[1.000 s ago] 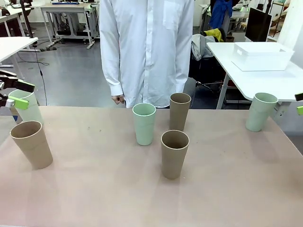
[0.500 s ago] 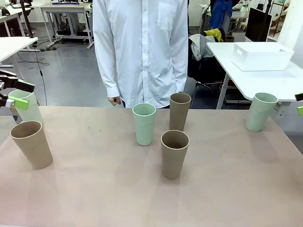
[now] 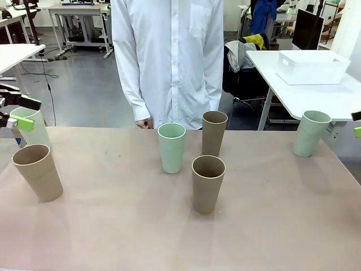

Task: Stack the cups and store them in the basket.
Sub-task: Pick up two Reusable plastic cups , one in each hand.

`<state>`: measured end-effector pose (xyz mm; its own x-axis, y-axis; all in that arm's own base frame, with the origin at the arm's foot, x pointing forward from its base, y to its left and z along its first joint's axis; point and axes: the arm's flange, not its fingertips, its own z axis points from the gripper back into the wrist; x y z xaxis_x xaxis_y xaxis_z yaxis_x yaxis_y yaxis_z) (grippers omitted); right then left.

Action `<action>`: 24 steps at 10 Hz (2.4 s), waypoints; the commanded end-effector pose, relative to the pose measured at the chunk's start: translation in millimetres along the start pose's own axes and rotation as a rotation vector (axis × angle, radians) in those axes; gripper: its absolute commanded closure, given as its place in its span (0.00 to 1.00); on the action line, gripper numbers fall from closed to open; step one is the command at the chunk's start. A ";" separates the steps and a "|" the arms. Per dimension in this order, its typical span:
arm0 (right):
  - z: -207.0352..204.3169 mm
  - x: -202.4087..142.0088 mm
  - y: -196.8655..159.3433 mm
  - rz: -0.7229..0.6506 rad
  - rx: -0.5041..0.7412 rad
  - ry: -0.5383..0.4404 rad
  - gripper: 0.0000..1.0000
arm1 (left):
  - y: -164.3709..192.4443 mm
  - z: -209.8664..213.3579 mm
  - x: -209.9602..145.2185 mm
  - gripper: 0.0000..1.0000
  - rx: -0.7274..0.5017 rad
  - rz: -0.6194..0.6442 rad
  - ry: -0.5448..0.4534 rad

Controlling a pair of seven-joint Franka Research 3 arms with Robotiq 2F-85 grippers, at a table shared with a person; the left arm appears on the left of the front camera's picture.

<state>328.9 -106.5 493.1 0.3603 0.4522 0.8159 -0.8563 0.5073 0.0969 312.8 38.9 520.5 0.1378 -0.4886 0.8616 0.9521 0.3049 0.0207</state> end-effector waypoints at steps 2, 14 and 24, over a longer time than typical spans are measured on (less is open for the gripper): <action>0.4 2.7 -3.7 0.026 0.005 -0.027 0.00 | 1.9 -1.7 1.1 0.00 -0.002 -0.018 -0.026; -8.4 37.5 -243.4 -0.074 0.118 -0.225 0.00 | 212.0 97.8 -23.0 0.00 -0.057 -0.017 -0.232; 1.4 -52.0 -276.1 -0.056 0.170 -0.275 0.00 | 225.4 126.4 -111.8 0.00 -0.102 -0.040 -0.264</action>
<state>546.3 -272.5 417.8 0.2895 0.1948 0.9372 -0.9045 0.3761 0.2012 479.6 269.0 489.1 0.0331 -0.2587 0.9654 0.9819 0.1887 0.0169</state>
